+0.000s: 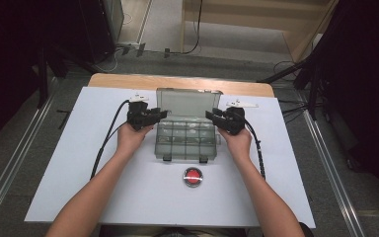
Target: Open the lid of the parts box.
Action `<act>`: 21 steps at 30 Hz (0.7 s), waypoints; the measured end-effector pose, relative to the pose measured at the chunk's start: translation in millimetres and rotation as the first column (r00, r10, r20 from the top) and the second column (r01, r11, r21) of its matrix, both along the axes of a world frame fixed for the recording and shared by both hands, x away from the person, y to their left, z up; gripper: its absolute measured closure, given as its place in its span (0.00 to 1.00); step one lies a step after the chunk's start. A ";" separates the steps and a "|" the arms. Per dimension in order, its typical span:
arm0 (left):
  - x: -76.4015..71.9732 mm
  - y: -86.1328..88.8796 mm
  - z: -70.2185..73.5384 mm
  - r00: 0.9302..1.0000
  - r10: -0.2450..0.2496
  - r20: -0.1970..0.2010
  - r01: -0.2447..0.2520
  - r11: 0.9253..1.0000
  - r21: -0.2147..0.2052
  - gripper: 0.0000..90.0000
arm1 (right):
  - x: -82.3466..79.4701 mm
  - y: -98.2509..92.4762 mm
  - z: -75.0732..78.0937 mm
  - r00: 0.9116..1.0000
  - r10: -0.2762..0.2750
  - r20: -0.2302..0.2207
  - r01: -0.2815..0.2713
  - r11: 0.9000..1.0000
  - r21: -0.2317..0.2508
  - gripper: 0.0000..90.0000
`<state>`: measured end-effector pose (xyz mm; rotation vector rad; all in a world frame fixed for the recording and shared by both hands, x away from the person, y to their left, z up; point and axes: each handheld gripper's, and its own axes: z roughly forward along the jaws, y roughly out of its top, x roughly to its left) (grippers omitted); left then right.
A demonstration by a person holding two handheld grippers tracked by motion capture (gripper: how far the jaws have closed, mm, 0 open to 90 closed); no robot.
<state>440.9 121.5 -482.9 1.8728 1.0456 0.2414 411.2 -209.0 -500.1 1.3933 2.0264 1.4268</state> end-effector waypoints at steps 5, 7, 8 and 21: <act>1.6 -0.9 -2.6 1.000 0.010 0.001 -0.010 1.000 -0.007 0.67 | 2.9 1.0 -1.9 1.000 -0.008 -0.007 0.008 1.000 -0.002 0.67; 2.2 -1.2 -3.9 1.000 0.015 0.000 -0.015 1.000 -0.009 0.67 | 4.0 1.3 -3.0 1.000 -0.013 -0.011 0.013 1.000 -0.001 0.67; 2.4 -1.6 -5.3 1.000 0.020 0.000 -0.020 1.000 -0.008 0.67 | 4.5 1.4 -3.4 1.000 -0.016 -0.014 0.016 1.000 0.000 0.67; 9.1 -1.3 -13.1 0.998 0.048 -0.051 -0.051 0.997 -0.052 0.67 | 12.8 -0.1 -10.1 0.998 -0.031 -0.063 0.032 0.999 0.006 0.72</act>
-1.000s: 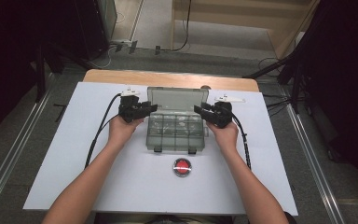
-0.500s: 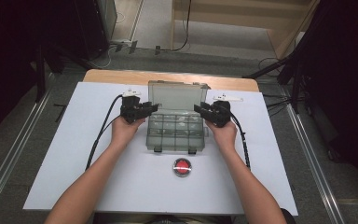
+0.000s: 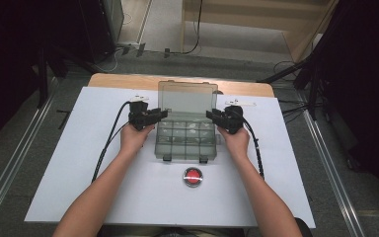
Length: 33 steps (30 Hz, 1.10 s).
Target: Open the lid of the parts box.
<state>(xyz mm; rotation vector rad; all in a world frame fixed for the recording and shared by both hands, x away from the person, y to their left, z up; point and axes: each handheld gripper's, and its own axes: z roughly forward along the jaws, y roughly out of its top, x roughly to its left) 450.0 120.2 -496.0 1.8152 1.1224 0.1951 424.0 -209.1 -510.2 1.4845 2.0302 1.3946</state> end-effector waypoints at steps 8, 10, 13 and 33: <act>1.9 -1.8 -3.3 1.000 0.010 -0.010 -0.010 1.000 0.011 0.67 | 3.2 0.5 -2.7 1.000 -0.007 -0.029 0.007 1.000 0.022 0.69; 2.2 -1.8 -4.1 1.000 0.009 -0.014 -0.009 1.000 0.012 0.67 | 3.8 0.5 -3.8 1.000 -0.005 -0.030 0.006 1.000 0.024 0.68; 3.0 -2.8 -6.4 1.000 0.008 -0.020 -0.008 1.000 0.023 0.67 | 5.0 -0.5 -5.7 0.999 -0.005 -0.039 0.007 0.999 0.039 0.68; 8.5 -0.6 -14.0 0.997 0.008 -0.079 -0.008 1.000 -0.007 0.63 | 7.4 0.2 -13.7 0.995 -0.003 -0.099 0.008 0.999 0.043 0.59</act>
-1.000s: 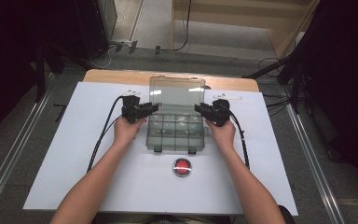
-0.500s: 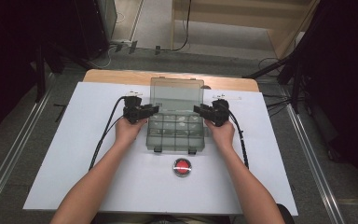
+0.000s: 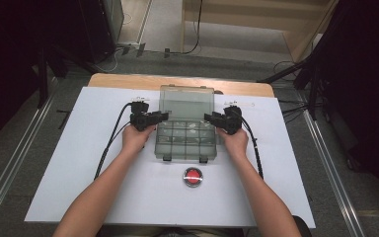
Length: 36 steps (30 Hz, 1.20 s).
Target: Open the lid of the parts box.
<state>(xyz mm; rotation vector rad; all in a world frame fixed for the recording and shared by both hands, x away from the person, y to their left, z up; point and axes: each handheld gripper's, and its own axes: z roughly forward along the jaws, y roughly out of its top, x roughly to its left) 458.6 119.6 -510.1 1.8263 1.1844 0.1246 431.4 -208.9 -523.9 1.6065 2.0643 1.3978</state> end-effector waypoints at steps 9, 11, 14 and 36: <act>0.3 1.1 -0.3 1.000 -0.009 0.000 0.009 1.000 -0.005 0.60 | 0.0 0.7 0.0 1.000 0.007 -0.007 -0.007 1.000 -0.016 0.58; 0.2 1.9 0.1 1.000 -0.011 -0.003 0.011 1.000 -0.011 0.57 | -0.2 0.5 0.4 1.000 0.004 -0.012 -0.004 1.000 -0.015 0.58; 0.0 3.0 1.2 1.000 -0.020 0.007 0.020 1.000 -0.001 0.52 | -0.3 0.4 1.0 1.000 0.002 -0.018 -0.002 1.000 -0.017 0.57; -15.2 23.5 23.4 0.993 -0.088 -0.073 0.091 0.995 0.033 0.35 | -8.4 3.4 28.4 0.994 0.105 0.021 -0.103 0.992 -0.079 0.29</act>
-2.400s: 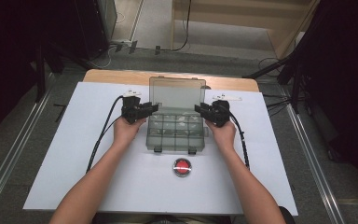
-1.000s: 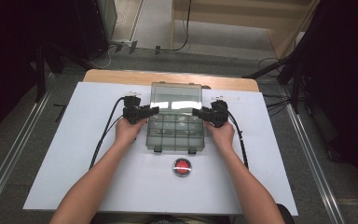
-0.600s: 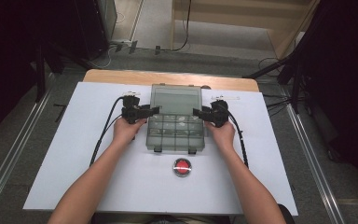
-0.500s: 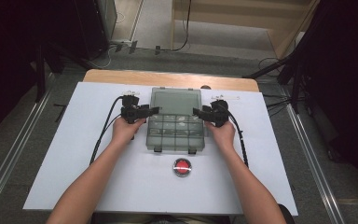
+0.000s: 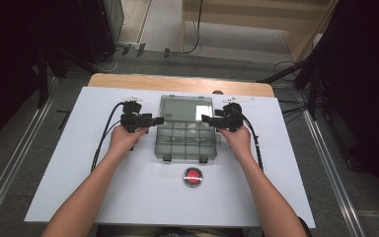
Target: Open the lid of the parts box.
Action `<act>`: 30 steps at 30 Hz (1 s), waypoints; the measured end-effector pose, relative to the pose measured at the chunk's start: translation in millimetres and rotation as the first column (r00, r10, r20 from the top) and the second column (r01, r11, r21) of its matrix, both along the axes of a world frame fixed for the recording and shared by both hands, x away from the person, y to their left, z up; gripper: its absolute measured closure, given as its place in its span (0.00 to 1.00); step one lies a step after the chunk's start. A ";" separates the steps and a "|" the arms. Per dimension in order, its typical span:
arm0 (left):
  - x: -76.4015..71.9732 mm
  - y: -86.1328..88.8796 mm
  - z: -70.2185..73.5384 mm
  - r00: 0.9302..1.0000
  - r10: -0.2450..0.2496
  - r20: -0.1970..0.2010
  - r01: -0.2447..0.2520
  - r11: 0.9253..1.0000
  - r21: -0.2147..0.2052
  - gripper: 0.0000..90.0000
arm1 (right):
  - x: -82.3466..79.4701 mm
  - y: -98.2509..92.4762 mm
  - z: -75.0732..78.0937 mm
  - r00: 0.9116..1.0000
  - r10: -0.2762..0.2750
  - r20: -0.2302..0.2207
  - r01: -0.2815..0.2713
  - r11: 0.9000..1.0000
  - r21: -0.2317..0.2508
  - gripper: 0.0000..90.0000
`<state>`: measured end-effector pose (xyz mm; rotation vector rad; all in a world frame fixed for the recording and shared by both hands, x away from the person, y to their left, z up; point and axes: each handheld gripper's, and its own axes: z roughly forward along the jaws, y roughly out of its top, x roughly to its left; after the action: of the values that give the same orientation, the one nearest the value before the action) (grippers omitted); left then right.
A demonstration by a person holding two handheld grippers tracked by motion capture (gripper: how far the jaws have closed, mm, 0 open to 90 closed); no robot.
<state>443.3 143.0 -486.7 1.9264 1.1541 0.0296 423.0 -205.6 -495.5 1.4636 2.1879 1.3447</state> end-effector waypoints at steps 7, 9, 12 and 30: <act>-7.9 6.9 10.9 1.000 -0.026 0.002 0.026 0.999 -0.028 0.35 | -9.4 2.7 9.5 0.997 0.066 -0.032 -0.066 0.998 0.002 0.29; -10.2 7.8 13.6 0.999 -0.037 -0.003 0.037 0.999 -0.034 0.35 | -12.3 3.0 11.9 0.997 0.076 -0.032 -0.076 0.997 0.004 0.29; -15.0 8.2 18.1 0.998 -0.058 0.002 0.058 0.998 -0.025 0.35 | -17.1 3.7 16.6 0.996 0.085 -0.032 -0.085 0.996 0.011 0.29; -41.1 18.3 30.2 0.993 -0.117 -0.016 0.116 0.993 -0.014 0.35 | -45.4 10.8 29.7 0.984 0.175 -0.035 -0.175 0.985 0.011 0.29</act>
<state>402.3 161.3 -456.5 1.9830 1.0482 -0.0567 377.6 -194.8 -465.8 1.3338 2.3850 1.3910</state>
